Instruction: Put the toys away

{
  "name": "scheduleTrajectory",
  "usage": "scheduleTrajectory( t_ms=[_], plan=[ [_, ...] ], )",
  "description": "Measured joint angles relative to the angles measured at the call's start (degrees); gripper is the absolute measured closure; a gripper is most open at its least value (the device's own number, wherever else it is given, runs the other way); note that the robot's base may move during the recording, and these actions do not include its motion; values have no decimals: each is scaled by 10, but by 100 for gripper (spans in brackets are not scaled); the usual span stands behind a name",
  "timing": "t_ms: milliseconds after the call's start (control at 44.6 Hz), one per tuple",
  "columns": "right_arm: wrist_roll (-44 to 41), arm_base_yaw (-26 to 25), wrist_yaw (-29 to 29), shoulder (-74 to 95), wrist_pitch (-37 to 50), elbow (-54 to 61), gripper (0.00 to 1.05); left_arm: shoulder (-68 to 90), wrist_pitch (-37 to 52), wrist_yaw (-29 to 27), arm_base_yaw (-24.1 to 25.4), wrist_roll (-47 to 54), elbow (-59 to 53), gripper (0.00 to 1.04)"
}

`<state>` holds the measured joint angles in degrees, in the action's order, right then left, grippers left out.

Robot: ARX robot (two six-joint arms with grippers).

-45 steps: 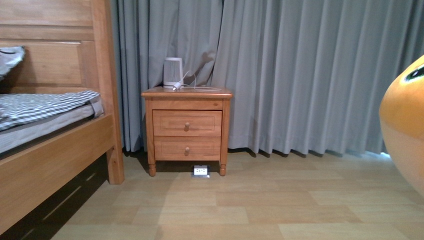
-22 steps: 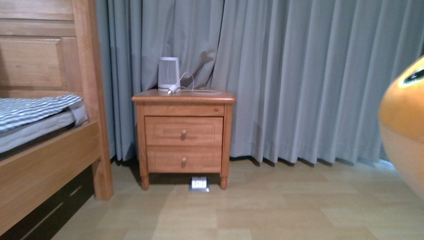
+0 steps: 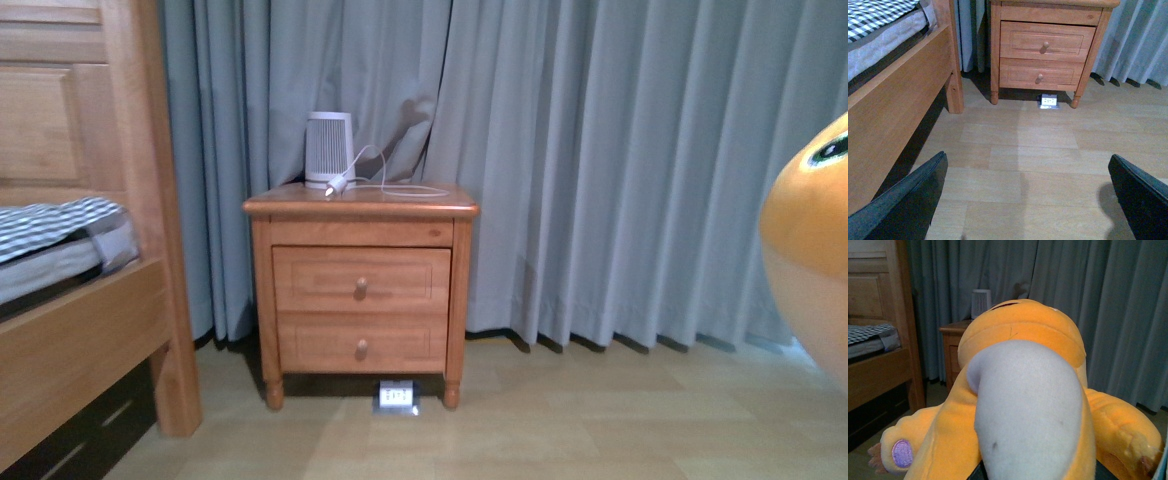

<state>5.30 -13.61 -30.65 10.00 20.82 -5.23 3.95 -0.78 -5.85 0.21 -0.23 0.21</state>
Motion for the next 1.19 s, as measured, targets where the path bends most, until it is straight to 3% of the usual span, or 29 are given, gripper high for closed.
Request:
scheduleTrajectory(
  t_ms=[1189],
  plan=[
    [0,0,0,0,0,0,95,3,0,0,0,0,0,6]
  ],
)
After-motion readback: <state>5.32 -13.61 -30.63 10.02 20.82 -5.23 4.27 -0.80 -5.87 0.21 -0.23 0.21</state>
